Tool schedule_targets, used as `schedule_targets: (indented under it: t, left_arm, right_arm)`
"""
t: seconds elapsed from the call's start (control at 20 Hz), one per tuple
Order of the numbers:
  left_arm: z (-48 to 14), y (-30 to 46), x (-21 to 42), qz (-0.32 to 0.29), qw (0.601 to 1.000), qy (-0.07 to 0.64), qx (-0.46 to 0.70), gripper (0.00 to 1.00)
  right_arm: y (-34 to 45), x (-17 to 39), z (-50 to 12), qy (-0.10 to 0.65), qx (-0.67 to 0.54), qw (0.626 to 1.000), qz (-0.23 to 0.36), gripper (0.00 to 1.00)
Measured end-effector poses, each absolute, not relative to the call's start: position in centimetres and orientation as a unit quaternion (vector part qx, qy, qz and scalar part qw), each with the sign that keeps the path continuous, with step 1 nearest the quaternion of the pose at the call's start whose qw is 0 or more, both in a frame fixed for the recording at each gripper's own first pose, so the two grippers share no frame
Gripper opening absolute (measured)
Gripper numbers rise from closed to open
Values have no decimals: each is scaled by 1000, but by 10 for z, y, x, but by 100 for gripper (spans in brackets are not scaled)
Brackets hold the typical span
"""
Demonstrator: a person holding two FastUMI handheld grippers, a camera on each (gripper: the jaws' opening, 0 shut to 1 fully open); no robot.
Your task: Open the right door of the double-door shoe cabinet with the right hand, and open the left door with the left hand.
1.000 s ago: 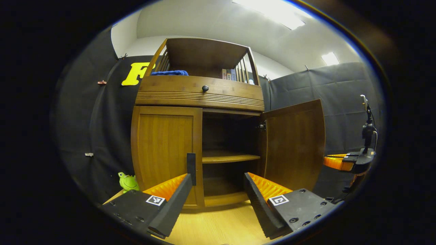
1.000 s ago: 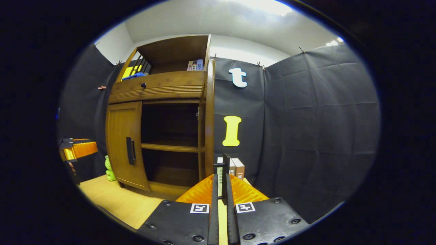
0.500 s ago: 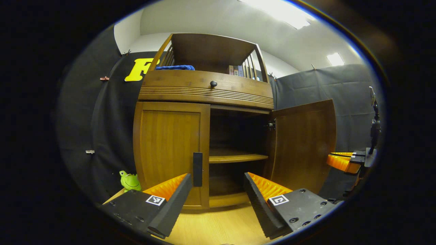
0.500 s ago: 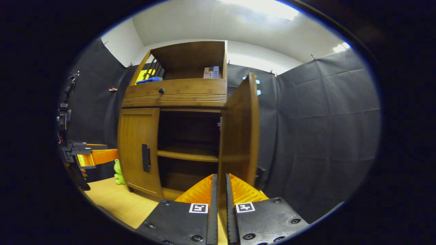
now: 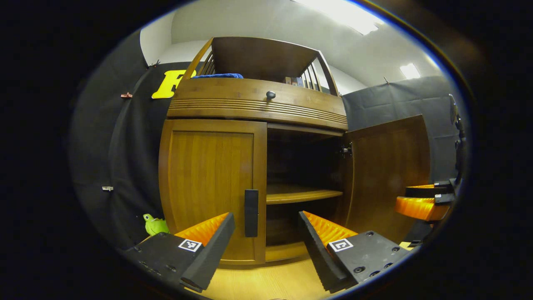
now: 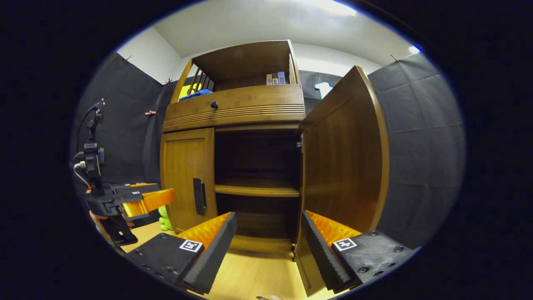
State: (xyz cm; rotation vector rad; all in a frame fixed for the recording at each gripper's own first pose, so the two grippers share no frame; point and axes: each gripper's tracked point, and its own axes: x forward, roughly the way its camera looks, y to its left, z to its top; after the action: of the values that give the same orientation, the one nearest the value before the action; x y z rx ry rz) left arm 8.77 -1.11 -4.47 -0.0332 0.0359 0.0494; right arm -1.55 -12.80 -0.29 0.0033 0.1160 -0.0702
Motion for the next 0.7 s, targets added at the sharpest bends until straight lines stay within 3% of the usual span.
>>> schedule_targets:
  t: [0.2, 0.55, 0.7]
  left_arm:
    - [-60, -8, 120, 27, 999, 24, -8, 95]
    - [-71, 2, 165, 39, 999, 4, -5, 95]
    - [-76, 13, 184, 47, 999, -3, -13, 95]
  right_arm:
    - [-133, -12, 3, 45, -6, 998, -43, 95]
    - [-135, 0, -3, 47, 11, 998, -34, 100]
    - [-131, 4, -11, 48, 6, 999, -21, 96]
